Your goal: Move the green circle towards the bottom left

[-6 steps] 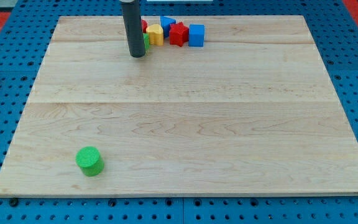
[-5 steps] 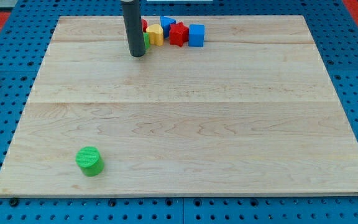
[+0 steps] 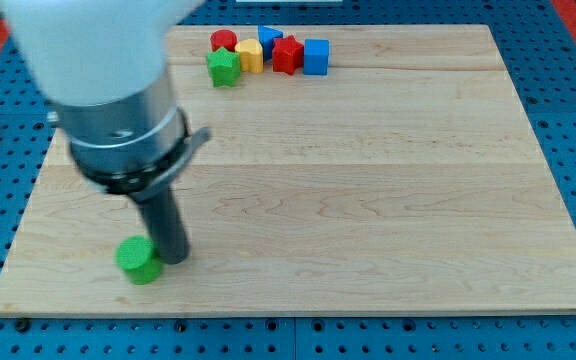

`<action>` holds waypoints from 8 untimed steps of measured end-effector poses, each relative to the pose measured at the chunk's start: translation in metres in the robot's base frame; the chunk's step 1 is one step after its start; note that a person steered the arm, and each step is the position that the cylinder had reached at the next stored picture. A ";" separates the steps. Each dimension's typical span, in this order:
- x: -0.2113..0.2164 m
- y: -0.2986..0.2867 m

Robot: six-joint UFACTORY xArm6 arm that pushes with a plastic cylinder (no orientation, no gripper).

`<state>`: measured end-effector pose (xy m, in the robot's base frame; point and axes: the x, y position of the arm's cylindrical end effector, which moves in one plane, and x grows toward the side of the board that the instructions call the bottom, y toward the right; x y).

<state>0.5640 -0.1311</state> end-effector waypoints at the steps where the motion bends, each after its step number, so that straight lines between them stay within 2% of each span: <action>1: 0.016 -0.018; 3: 0.051 -0.033; 4: 0.049 -0.055; 6: 0.006 -0.086; 8: -0.012 -0.086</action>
<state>0.5522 -0.2170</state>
